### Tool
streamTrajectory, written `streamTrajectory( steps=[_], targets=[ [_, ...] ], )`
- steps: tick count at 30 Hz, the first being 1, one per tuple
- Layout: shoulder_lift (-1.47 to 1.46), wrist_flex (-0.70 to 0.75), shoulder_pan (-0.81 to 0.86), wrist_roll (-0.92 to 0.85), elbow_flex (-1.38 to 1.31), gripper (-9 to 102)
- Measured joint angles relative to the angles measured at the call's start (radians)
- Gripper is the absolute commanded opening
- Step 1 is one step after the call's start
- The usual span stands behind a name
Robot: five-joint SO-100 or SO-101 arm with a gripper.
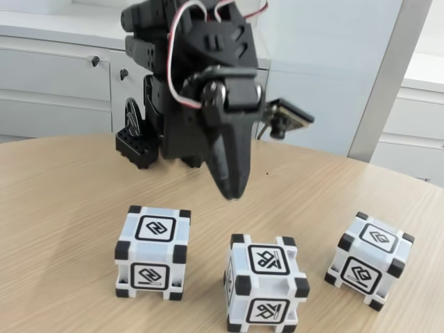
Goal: Stack cubes from left to right.
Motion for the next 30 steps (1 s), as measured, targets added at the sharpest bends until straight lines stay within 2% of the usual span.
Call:
streamTrajectory(
  steps=[8,13,17,23,30],
  targets=[
    [-0.351,0.002,0.0,-0.002,-0.422,1],
    [-0.621,0.008,-0.002,-0.026,-0.707,7],
    [-0.845,0.094,-0.005,-0.11,-0.87,12],
    [-1.095,0.265,-0.051,-0.103,-1.039,22],
    [-1.295,0.305,-0.14,-0.103,-1.152,30]
  ],
)
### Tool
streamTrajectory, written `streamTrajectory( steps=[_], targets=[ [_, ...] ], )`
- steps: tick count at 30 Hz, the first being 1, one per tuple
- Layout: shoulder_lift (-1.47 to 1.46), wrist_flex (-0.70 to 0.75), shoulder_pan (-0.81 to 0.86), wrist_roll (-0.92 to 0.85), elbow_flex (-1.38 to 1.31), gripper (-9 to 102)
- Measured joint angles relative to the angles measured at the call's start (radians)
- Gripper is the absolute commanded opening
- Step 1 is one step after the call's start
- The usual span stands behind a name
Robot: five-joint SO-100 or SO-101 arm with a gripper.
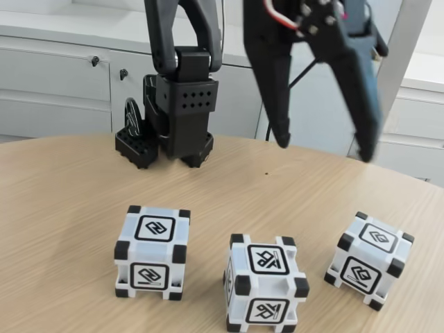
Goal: Stack cubes from left to right.
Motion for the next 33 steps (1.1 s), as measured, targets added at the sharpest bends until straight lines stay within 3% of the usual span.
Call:
streamTrajectory(
  steps=[16,33],
  targets=[
    [-0.307,-0.021,-0.054,-0.129,-0.083,33],
    [-0.307,-0.071,-0.163,0.02,-0.083,33]
  ],
)
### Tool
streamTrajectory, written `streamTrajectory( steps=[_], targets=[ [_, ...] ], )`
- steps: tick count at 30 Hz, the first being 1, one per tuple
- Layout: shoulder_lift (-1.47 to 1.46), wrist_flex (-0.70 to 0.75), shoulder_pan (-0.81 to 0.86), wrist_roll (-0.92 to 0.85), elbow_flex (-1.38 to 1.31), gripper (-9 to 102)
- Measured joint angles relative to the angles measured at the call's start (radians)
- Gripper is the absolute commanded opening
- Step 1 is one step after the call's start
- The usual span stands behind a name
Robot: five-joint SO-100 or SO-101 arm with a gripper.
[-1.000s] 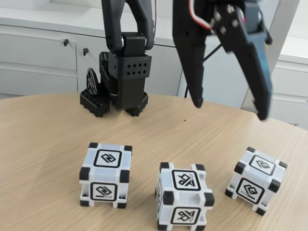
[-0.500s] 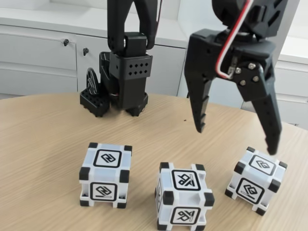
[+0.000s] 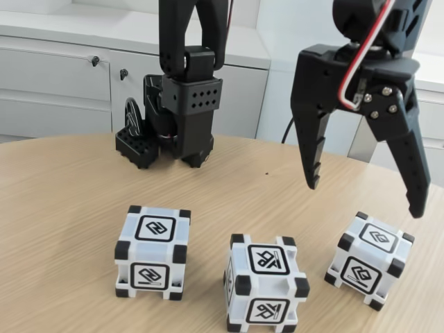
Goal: Stack cubes from left to right.
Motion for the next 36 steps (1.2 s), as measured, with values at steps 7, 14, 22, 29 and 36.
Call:
streamTrajectory(
  steps=[7,14,22,29,36],
  targets=[
    [-0.006,0.0,-0.009,0.029,0.0,35],
    [-0.123,-0.002,-0.015,0.008,-0.002,37],
    [-0.219,-0.094,-0.023,-0.008,-0.002,40],
    [-0.253,-0.127,-0.023,-0.046,-0.002,40],
    [-0.253,-0.127,-0.023,-0.091,-0.002,40]
  ],
)
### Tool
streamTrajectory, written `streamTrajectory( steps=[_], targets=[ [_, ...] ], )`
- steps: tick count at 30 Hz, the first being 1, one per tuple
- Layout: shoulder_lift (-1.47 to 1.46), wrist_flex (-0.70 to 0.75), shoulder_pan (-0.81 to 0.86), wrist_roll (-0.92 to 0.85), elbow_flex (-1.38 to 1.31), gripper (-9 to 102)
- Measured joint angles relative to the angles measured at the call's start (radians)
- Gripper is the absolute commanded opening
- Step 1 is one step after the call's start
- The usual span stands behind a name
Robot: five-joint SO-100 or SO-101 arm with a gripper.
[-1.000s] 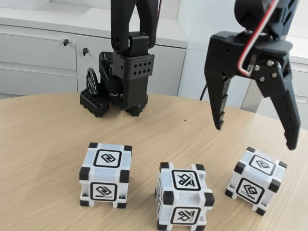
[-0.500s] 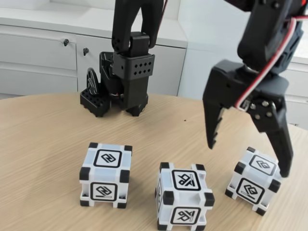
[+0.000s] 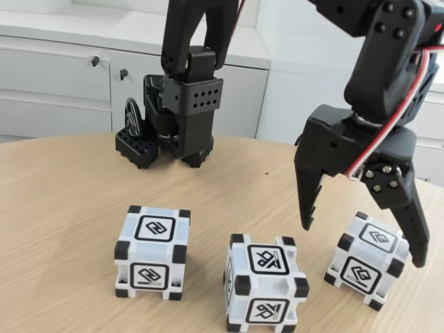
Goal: Stack cubes from left to right.
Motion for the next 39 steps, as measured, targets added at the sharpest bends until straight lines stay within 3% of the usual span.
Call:
streamTrajectory(
  steps=[24,30,39],
  targets=[
    [-0.006,-0.003,0.0,-0.074,0.0,39],
    [-0.006,-0.011,0.008,-0.046,0.0,30],
    [-0.006,-0.011,0.012,0.005,0.0,5]
  ],
)
